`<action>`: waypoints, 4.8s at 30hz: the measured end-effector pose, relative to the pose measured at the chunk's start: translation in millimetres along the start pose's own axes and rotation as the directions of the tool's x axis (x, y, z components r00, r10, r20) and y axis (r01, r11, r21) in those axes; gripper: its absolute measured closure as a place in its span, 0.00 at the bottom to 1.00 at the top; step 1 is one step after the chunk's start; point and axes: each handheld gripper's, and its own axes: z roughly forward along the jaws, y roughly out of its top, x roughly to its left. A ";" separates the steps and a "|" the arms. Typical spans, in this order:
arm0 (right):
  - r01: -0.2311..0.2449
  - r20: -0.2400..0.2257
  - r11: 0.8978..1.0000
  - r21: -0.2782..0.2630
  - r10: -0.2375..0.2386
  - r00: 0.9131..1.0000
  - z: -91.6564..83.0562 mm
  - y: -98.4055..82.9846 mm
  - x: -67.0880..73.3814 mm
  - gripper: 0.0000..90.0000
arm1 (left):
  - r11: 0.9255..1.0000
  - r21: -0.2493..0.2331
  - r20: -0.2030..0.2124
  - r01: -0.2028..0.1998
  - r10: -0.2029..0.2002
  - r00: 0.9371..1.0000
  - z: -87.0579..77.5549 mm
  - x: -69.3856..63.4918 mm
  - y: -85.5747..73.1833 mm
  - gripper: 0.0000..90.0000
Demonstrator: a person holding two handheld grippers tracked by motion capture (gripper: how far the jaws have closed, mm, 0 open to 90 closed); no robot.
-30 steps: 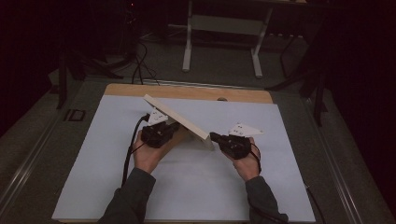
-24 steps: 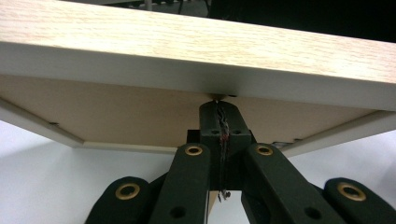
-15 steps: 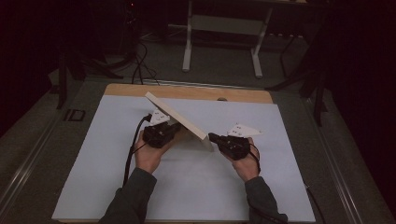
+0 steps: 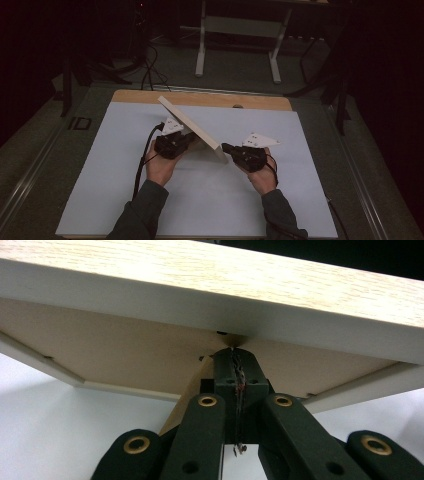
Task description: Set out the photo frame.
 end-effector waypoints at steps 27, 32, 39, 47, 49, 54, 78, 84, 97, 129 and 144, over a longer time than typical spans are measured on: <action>0.012 -0.027 1.000 -0.008 -0.013 1.000 2.6 0.7 7.0 1.00 | 1.000 0.025 0.014 -0.018 0.018 1.000 7.9 -7.2 -5.3 1.00; 0.014 -0.033 1.000 -0.009 -0.014 0.999 3.2 0.7 7.9 1.00 | 0.999 0.030 0.014 -0.018 0.018 1.000 9.4 -8.0 -6.6 1.00; 0.017 -0.040 1.000 -0.010 -0.018 0.999 4.1 1.0 8.5 1.00 | 0.999 0.037 0.018 -0.020 0.019 1.000 11.2 -10.9 -8.7 1.00; 0.021 -0.054 1.000 -0.008 -0.022 0.998 6.1 1.5 11.9 1.00 | 0.999 0.040 0.010 -0.023 0.022 1.000 10.6 -10.5 -9.3 1.00; 0.023 -0.057 1.000 -0.008 -0.023 0.998 6.6 1.7 12.8 1.00 | 0.999 0.039 0.011 -0.021 0.021 1.000 10.5 -10.4 -9.5 1.00; 0.030 -0.067 1.000 -0.008 -0.030 0.997 8.7 2.6 16.2 1.00 | 0.999 0.039 0.009 -0.021 0.021 1.000 10.3 -10.2 -10.2 1.00; 0.074 -0.110 0.997 0.004 -0.073 0.991 17.2 7.7 31.0 1.00 | 0.999 0.034 0.018 -0.025 0.024 1.000 9.0 -7.4 -11.9 1.00; 0.089 -0.120 0.996 0.007 -0.087 0.989 19.8 10.1 35.7 1.00 | 0.999 0.032 0.032 -0.039 0.038 0.999 8.8 -8.2 -12.2 1.00; 0.087 -0.130 0.996 0.004 -0.086 0.988 26.4 13.6 40.9 1.00 | 0.998 0.034 0.070 -0.057 0.054 0.996 8.7 -3.2 -12.1 1.00; 0.075 -0.121 0.997 0.034 -0.070 0.990 36.5 9.4 39.7 1.00 | 1.000 -0.006 0.122 0.010 -0.009 0.992 -14.5 16.7 -18.4 0.75; 0.061 -0.126 0.994 0.090 -0.049 0.991 35.8 0.3 31.2 0.84 | 1.000 -0.010 0.174 0.008 -0.006 0.985 -38.0 21.7 -27.8 0.69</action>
